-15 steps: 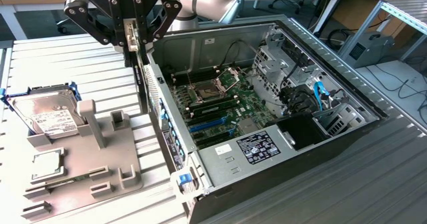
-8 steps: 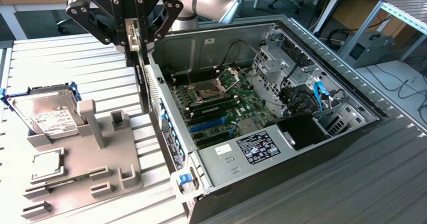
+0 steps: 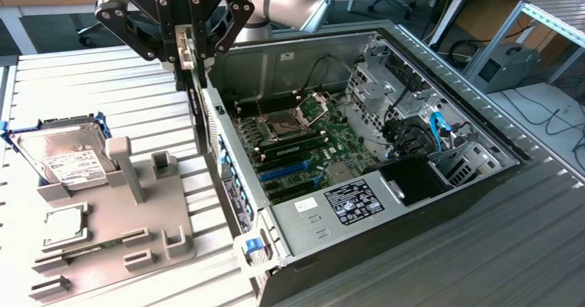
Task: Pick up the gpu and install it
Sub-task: 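Pick up the gpu and move the gpu toward the slot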
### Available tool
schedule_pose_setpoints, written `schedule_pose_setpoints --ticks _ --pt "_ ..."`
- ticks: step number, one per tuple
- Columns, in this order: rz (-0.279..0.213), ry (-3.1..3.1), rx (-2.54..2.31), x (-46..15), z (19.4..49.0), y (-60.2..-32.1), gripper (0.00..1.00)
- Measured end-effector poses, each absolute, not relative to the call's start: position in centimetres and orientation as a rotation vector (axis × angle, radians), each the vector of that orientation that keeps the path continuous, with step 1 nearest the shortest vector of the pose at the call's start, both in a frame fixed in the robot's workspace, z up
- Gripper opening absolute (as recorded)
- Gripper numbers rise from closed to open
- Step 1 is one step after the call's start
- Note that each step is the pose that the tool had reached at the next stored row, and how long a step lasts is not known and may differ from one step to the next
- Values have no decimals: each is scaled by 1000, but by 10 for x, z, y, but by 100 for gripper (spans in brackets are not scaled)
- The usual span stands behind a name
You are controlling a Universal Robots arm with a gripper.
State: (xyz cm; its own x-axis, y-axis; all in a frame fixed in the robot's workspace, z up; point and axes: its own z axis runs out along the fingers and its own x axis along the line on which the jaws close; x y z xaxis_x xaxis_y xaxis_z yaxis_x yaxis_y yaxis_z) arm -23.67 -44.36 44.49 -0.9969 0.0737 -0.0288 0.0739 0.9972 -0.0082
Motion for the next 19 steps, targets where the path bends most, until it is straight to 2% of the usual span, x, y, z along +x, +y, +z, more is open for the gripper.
schedule_pose_setpoints --ticks 19 --pt "-16 3111 115 -229 445 -443 26"
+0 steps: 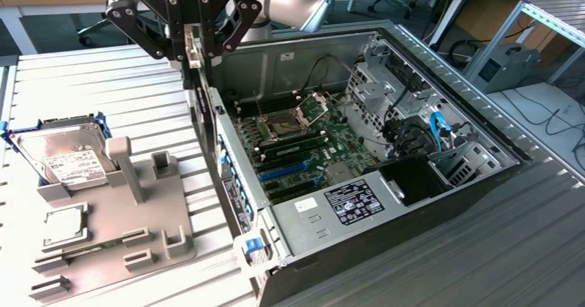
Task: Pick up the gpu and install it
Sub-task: 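Pick up the gpu and move the gpu toward the slot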
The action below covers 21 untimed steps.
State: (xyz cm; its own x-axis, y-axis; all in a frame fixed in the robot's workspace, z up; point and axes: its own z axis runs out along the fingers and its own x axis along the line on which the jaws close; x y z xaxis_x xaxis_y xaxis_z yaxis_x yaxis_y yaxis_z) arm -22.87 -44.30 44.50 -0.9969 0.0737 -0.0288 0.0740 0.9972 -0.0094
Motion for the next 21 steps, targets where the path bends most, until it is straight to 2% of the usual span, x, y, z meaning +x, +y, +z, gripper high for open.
schedule_pose_setpoints --ticks 21 --pt "-18 3111 115 -209 445 -441 26"
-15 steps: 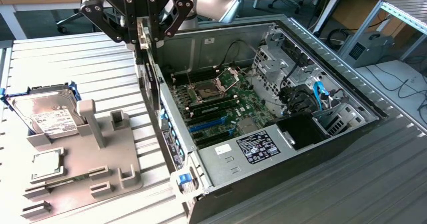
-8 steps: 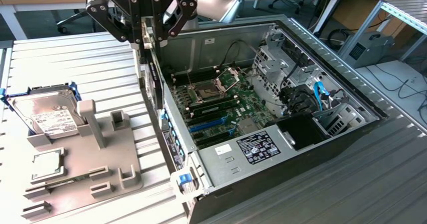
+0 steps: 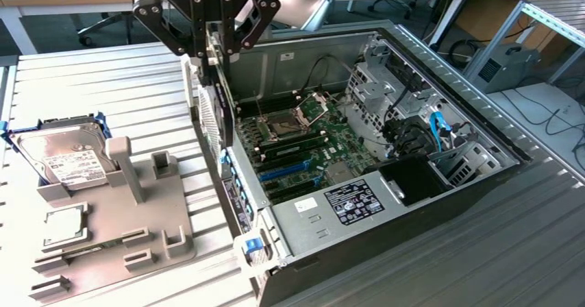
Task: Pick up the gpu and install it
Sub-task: 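Pick up the gpu and move the gpu toward the slot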
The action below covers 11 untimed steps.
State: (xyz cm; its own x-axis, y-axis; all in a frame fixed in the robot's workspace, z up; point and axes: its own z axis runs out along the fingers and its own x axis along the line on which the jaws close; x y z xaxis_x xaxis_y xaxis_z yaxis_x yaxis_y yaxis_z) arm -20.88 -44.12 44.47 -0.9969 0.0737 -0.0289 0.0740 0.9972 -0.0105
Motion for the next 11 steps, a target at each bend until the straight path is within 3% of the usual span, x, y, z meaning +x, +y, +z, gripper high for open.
schedule_pose_setpoints --ticks 11 --pt "-18 3111 115 -200 445 -441 26"
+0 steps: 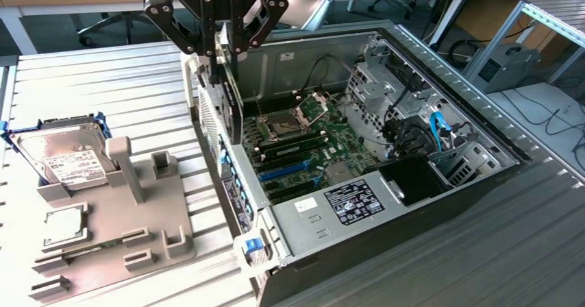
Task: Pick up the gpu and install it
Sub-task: 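Pick up the gpu and move the gpu toward the slot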
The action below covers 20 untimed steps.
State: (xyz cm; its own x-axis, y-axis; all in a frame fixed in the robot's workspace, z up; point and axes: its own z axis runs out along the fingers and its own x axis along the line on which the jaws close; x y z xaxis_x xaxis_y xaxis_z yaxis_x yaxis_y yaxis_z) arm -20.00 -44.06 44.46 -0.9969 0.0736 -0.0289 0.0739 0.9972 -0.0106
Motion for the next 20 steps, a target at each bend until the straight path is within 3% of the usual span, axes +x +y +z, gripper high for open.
schedule_pose_setpoints --ticks 20 --pt "-18 3111 115 -190 444 -440 26"
